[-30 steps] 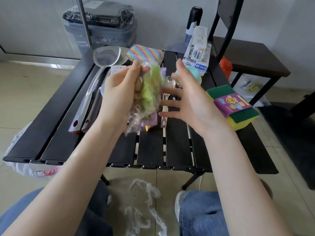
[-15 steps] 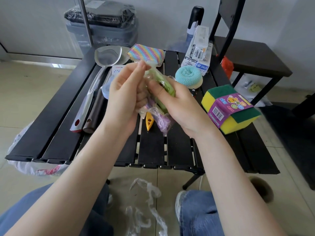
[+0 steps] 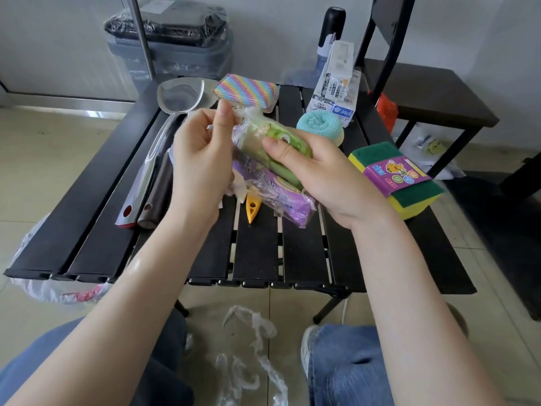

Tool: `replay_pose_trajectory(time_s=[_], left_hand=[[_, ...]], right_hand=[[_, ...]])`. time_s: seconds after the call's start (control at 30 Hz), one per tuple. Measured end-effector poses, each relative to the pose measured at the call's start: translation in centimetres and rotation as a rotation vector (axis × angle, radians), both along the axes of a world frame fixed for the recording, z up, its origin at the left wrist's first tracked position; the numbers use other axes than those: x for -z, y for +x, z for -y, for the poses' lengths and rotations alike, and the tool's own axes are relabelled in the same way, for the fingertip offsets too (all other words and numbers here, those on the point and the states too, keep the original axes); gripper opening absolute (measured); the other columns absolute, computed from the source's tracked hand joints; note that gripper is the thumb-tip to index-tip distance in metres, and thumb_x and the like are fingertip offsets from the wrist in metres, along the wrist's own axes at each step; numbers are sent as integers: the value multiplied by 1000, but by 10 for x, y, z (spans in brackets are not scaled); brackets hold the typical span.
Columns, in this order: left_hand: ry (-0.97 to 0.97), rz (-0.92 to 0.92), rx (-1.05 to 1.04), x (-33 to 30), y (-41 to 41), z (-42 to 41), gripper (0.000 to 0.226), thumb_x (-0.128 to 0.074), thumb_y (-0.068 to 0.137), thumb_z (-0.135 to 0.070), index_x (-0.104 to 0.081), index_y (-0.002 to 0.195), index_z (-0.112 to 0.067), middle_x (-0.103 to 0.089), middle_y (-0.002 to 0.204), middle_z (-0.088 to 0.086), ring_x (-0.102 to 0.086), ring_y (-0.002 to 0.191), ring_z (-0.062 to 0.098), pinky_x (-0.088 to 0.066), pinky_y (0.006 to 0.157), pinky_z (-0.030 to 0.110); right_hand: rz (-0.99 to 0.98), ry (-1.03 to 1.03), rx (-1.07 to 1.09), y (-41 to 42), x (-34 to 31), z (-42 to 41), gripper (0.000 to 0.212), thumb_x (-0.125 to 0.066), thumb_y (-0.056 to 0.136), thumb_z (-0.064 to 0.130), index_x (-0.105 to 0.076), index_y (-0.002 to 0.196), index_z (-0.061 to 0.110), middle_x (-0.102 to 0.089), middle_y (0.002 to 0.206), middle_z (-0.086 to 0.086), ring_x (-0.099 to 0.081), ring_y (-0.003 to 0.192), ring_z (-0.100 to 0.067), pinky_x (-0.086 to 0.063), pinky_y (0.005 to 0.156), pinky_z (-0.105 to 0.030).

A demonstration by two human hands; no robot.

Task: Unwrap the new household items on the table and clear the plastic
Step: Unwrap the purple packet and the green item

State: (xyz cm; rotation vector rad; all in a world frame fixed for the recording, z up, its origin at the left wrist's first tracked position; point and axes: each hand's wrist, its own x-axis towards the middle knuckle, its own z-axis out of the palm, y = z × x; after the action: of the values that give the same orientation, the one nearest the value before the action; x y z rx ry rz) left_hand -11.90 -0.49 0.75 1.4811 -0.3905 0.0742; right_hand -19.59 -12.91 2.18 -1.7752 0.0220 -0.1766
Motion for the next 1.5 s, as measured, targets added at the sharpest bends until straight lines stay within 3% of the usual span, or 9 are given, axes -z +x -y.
replay_pose_trajectory(time_s=[0.27,0.47,0.57,0.67,0.97,1.07,1.2,1.27,1.5], left_hand=[[113,-17,43,0,3,2,36,-30,105,-28,-53,85,-9,-57,78,6,-54,70,13,-47,71,35],[-35,-312,419,-9,4,-5,34,-44,100,-30,-38,68,-20,-32,47,-11,-30,42,7,-24,43,17],[26,-171,306,-9,-1,-4,20,-56,89,1,-49,78,-15,-51,53,-11,-45,41,2,-36,41,13],[81,-59,39,-3,1,0,15,-56,89,-8,-52,80,-20,-48,58,-8,-42,44,3,-34,44,17],[-95,-473,164,3,6,1,10,-51,94,-24,-48,94,-14,-30,62,0,-25,36,6,-20,36,15],[-43,-305,157,-3,5,-1,6,-51,96,-17,-55,94,-21,-35,50,-8,-29,37,6,-23,36,12],[240,198,72,-3,8,-8,13,-60,90,-16,-59,96,-28,-37,48,4,-30,44,16,-24,44,26],[317,292,68,1,9,-9,9,-65,89,-22,-61,95,-28,-36,50,10,-27,46,11,-24,48,25],[422,546,-169,8,1,-4,22,-62,90,-34,-74,93,-16,-44,61,-20,-43,55,-4,-30,56,10]], right_hand=[[60,-82,177,4,6,2,11,-53,99,27,-63,103,30,-71,104,6,-65,101,-7,-50,98,-36],[83,8,220,6,8,0,13,-54,99,23,-61,108,27,-69,108,7,-65,105,-8,-50,99,-37],[76,119,238,7,7,-2,16,-55,97,23,-62,93,36,-69,92,16,-67,98,-8,-54,94,-36],[87,157,186,7,6,-4,14,-57,97,18,-63,94,30,-69,86,14,-69,87,-7,-57,80,-26],[4,176,55,3,4,2,5,-56,95,12,-58,98,16,-64,92,-1,-64,84,-13,-52,73,-27],[-32,292,94,2,2,6,9,-55,95,12,-60,90,18,-65,83,0,-64,79,-13,-52,69,-26],[-76,306,216,5,3,7,12,-53,94,9,-62,89,15,-64,79,-1,-63,72,-12,-51,60,-26],[-64,213,282,6,3,7,15,-50,93,9,-63,91,17,-63,87,-4,-61,80,-15,-51,68,-31],[17,-83,355,6,5,-7,21,-49,97,24,-64,98,8,-62,88,-16,-56,77,-12,-45,70,-27]])
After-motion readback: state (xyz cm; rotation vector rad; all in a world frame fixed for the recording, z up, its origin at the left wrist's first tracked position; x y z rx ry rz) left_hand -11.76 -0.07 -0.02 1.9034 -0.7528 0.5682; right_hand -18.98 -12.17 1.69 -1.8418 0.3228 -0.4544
